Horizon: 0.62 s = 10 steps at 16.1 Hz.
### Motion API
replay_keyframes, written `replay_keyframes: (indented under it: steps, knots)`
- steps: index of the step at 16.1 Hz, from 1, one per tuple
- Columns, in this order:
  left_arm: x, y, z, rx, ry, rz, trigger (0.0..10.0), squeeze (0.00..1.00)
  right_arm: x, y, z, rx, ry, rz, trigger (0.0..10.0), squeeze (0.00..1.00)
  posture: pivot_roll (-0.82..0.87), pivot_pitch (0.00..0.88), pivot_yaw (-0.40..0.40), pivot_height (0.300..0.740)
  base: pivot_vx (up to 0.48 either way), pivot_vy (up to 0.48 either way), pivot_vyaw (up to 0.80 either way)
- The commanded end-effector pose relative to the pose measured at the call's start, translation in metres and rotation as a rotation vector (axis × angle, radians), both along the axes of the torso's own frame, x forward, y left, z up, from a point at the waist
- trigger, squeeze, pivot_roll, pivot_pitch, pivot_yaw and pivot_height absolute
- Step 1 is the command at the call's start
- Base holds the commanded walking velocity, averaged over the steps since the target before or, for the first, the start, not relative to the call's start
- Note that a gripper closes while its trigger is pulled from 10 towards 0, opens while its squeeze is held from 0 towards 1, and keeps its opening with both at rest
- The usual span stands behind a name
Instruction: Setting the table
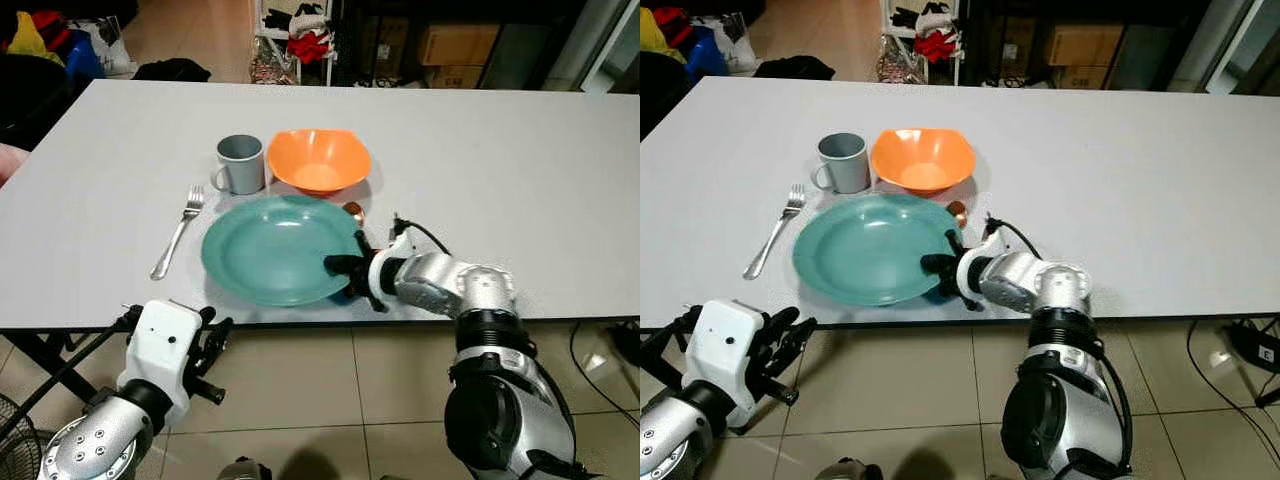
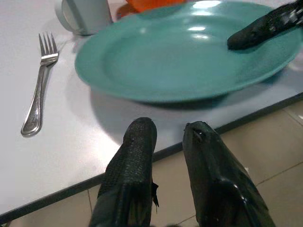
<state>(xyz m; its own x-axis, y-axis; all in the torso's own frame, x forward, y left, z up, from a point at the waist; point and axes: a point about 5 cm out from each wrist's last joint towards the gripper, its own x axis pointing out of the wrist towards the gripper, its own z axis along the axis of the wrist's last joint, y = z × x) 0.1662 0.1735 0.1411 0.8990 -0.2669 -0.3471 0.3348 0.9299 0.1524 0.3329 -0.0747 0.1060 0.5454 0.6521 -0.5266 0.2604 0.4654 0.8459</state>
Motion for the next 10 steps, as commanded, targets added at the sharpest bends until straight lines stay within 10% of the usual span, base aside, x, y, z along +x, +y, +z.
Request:
replay_keyframes:
  steps: [1, 3, 5, 10]
  knots:
    - [-0.001, -0.002, 0.004, 0.000, -0.007, -0.015, 10.0, 0.00, 0.007, 0.005, 0.009, -0.008, -0.050, -0.004, 10.0, 0.00, 0.01, 0.059, -0.023, 0.740, 0.000, 0.000, 0.00]
    - [-0.002, -0.002, 0.004, -0.001, -0.006, -0.017, 10.0, 0.00, 0.007, 0.009, 0.006, -0.004, -0.052, 0.012, 10.0, 0.17, 0.01, 0.061, -0.024, 0.740, 0.000, 0.000, 0.00]
    - [-0.001, -0.002, 0.005, -0.002, -0.009, -0.013, 10.0, 0.00, 0.007, 0.011, 0.007, -0.006, -0.075, 0.028, 10.0, 0.92, 0.02, 0.062, -0.025, 0.740, 0.000, 0.000, 0.00]
    - [0.001, -0.002, 0.006, -0.003, -0.016, -0.011, 10.0, 0.00, 0.008, 0.014, 0.009, -0.027, -0.154, 0.081, 10.0, 1.00, 0.02, 0.062, -0.024, 0.740, 0.000, 0.000, 0.00]
